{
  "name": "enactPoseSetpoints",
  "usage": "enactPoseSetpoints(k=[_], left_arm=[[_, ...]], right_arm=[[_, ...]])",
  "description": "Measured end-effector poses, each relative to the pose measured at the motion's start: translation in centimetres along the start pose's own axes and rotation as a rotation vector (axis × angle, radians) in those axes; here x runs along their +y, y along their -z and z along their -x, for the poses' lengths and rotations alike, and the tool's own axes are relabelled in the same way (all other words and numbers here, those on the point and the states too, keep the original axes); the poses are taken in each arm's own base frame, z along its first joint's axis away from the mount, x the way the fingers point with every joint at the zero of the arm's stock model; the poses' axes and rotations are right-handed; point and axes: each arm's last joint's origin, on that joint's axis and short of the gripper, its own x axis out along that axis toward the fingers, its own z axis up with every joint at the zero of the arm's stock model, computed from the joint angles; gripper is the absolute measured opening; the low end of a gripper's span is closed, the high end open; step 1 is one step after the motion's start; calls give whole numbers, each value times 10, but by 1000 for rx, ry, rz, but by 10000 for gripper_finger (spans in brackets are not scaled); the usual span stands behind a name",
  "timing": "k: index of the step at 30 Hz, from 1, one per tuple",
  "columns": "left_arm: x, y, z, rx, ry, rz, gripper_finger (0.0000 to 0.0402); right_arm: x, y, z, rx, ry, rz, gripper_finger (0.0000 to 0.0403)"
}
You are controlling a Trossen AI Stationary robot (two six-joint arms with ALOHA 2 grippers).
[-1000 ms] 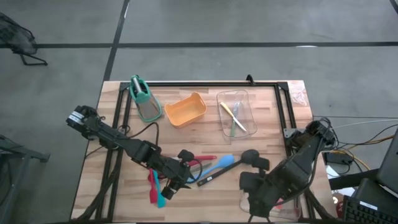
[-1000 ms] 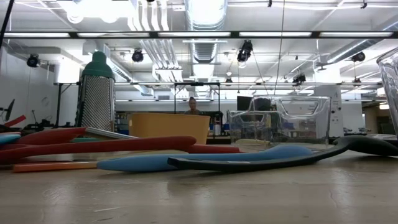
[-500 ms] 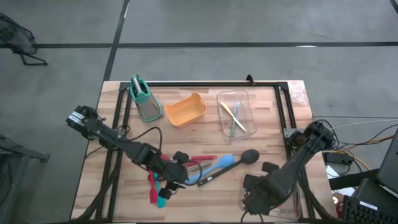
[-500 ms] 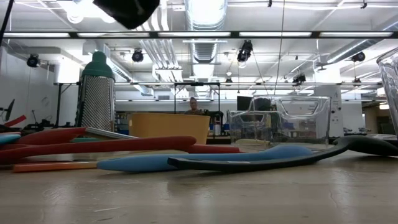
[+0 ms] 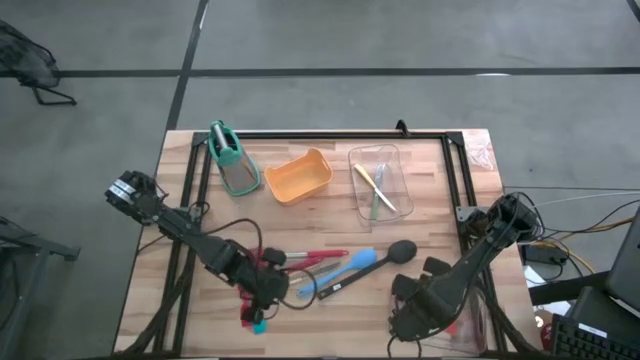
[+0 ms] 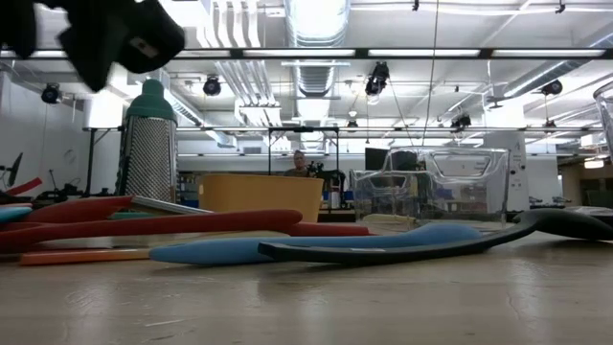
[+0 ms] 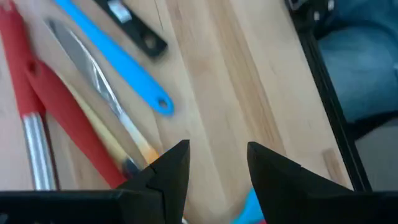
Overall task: Pick & Place Kitchen Items
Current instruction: Put the sky blue spatula into the bottom transparent bin
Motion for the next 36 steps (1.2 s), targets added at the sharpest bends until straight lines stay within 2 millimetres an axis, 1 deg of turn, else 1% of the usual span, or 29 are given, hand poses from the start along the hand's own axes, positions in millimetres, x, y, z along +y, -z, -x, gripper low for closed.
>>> enactPoseSetpoints(k=[4,8,12,16,21,27,33,36], left_arm=[[-6,11,1,77,-36,16,165],[-17,26,3,160,-121,-90,165],[-27,37,3,180,-188,-159,165],[-32,51,-2,204,-205,-208,165],[-32,67,-13,223,-213,-222,165],[-29,79,-25,196,-198,-282,165],[-29,80,-26,197,-193,-296,164],[-27,84,-28,210,-194,-298,164]], right_arm=[[0,-1,2,-15,2,-1,178],[2,-1,9,-31,-23,11,210],[2,-1,12,-61,-26,13,230],[2,-1,13,-65,-26,19,244],[2,-1,13,-65,-27,19,258],[2,-1,13,-61,-30,20,271],[2,-1,13,-60,-31,20,281],[2,-1,13,-59,-31,20,286]])
